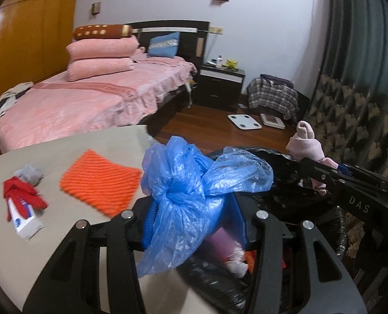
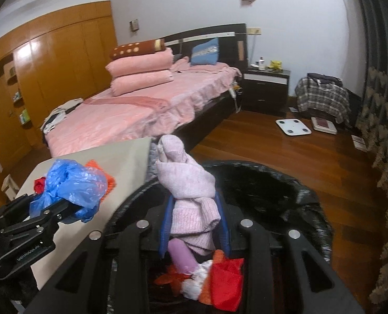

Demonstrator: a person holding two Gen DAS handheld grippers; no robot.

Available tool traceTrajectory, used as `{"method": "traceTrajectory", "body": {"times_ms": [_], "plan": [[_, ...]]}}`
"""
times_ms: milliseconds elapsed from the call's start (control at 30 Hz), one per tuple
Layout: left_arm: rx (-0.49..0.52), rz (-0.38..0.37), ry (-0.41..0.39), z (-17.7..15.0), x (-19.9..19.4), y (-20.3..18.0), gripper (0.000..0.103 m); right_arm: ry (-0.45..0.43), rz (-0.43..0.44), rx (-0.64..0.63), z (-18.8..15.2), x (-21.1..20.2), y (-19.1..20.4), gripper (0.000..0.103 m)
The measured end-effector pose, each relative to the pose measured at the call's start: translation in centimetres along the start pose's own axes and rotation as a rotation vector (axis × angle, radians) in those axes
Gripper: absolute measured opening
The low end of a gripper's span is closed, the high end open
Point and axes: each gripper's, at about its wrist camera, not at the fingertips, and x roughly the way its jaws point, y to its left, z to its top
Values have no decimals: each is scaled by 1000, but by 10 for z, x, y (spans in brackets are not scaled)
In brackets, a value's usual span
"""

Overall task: Collect trash
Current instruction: 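Carry the blue bag and pink towel over the bin and release both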

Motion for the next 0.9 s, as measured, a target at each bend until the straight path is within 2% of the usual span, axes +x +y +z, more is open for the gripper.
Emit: {"method": "traceTrajectory", "body": {"times_ms": [233,567,733,767,800,867,900], "plan": [[36,-53,26,3,27,-29,46,10,-46,35,-2,2,-31,30],[55,-87,66,3,58,-49,47,18,-92,60,-1,7,-61,31],[72,-117,107,-1,71,-54,56,38,-108,64,-3,12,-71,33],[74,-124,113,-2,72,-53,61,40,-111,63,-5,13,-72,35],[76,-134,122,-4,73,-52,71,42,-112,62,-5,14,-72,37],[78,-147,128,-8,72,-50,79,43,-118,61,-7,14,-72,52],[80,-156,132,-11,71,-49,81,43,-118,60,-6,14,-71,54]]}}
